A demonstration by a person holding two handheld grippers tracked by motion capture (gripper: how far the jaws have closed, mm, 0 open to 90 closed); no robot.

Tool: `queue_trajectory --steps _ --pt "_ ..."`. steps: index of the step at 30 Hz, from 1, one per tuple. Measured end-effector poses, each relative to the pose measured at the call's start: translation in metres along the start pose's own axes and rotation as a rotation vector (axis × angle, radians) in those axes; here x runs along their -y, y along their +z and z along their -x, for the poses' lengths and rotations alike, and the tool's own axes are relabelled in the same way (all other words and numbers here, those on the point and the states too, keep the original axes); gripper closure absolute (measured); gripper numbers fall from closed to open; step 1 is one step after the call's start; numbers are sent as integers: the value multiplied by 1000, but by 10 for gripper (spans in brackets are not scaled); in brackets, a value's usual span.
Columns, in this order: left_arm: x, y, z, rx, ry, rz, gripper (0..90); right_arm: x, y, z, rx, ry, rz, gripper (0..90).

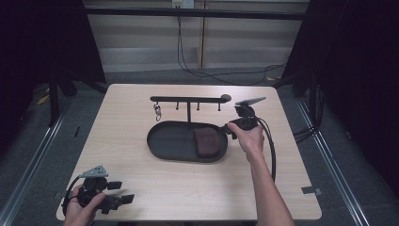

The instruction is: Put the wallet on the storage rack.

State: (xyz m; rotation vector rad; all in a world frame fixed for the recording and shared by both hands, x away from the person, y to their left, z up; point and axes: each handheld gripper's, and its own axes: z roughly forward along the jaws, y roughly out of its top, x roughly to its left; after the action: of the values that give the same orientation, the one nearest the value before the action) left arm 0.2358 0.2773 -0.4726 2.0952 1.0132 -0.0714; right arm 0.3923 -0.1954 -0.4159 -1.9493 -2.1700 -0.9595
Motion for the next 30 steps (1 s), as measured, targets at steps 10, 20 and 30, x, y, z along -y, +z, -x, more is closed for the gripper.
queue_trajectory --steps 10,20,30 --pt "0 0 -2 -10 -11 3 177 21 -12 12 13 -53 21 282" --pt "0 -2 -1 -31 -13 20 177 46 -27 9 2 -101 84 253" --pt "0 -1 -3 -35 -26 20 178 72 -43 14 -20 -146 145 244"
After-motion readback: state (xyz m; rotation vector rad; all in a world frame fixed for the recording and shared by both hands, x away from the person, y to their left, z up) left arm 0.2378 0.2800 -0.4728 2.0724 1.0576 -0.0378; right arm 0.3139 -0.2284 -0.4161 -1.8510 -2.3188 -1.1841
